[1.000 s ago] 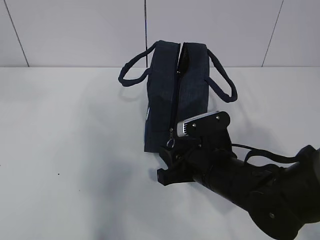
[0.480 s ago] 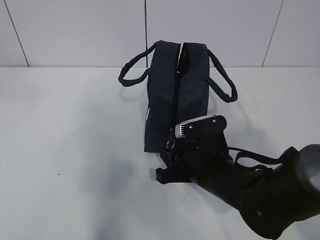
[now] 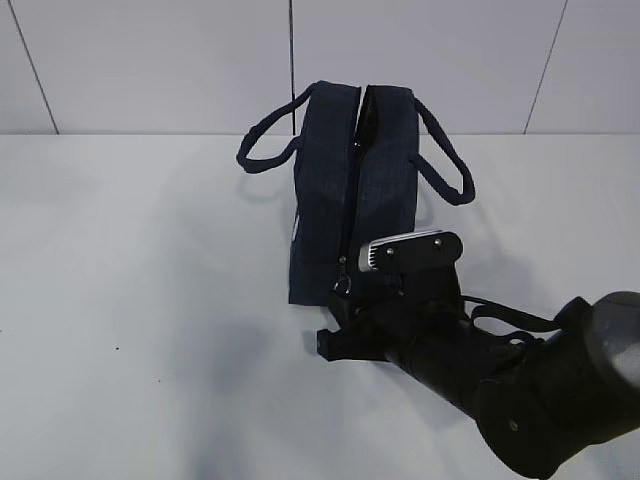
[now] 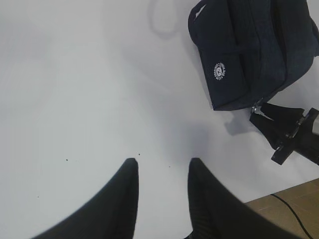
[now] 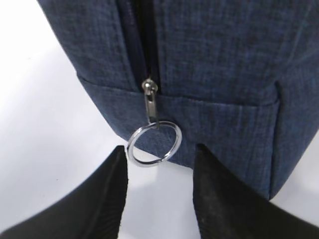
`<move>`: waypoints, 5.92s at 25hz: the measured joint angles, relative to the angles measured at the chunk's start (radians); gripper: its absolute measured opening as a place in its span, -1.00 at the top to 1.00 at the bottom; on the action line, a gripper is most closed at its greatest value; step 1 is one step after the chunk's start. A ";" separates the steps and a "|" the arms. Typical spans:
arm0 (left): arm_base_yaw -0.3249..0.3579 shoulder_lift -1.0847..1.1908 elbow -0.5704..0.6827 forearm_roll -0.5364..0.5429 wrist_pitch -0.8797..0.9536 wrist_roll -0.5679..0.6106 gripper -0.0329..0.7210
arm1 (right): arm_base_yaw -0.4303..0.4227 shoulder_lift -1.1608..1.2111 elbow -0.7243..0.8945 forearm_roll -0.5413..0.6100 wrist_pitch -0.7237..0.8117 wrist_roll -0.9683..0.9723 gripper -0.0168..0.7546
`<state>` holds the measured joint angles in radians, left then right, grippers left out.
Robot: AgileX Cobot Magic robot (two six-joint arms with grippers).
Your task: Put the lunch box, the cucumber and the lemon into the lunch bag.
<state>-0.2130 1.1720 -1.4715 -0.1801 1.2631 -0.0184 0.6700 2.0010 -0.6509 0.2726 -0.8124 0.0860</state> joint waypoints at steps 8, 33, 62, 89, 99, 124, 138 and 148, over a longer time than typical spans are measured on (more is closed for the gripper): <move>0.000 0.000 0.000 0.006 0.000 0.000 0.26 | 0.000 0.000 -0.001 -0.028 0.000 0.005 0.06; 0.000 0.000 0.000 0.007 0.000 0.000 0.26 | 0.000 0.056 -0.060 -0.016 -0.002 0.007 0.06; 0.000 0.000 0.000 0.037 0.000 0.000 0.26 | 0.000 0.060 -0.064 0.022 -0.046 0.008 0.15; 0.000 0.000 0.000 0.048 0.000 0.000 0.26 | 0.000 0.060 -0.064 0.024 -0.057 0.008 0.48; 0.000 0.000 0.000 0.048 0.000 0.000 0.26 | 0.000 0.060 -0.064 0.024 -0.059 0.008 0.61; 0.000 0.000 0.000 0.004 0.000 0.000 0.26 | 0.000 0.046 -0.064 0.014 -0.021 0.008 0.91; -0.001 0.027 0.011 -0.033 0.000 0.000 0.26 | 0.000 -0.041 -0.064 0.014 0.033 0.002 0.91; -0.016 0.085 0.066 -0.041 -0.002 0.010 0.26 | 0.000 -0.130 -0.062 -0.013 0.069 -0.006 0.91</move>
<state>-0.2294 1.2565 -1.4056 -0.2207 1.2613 -0.0080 0.6700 1.8708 -0.7130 0.2593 -0.7436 0.0796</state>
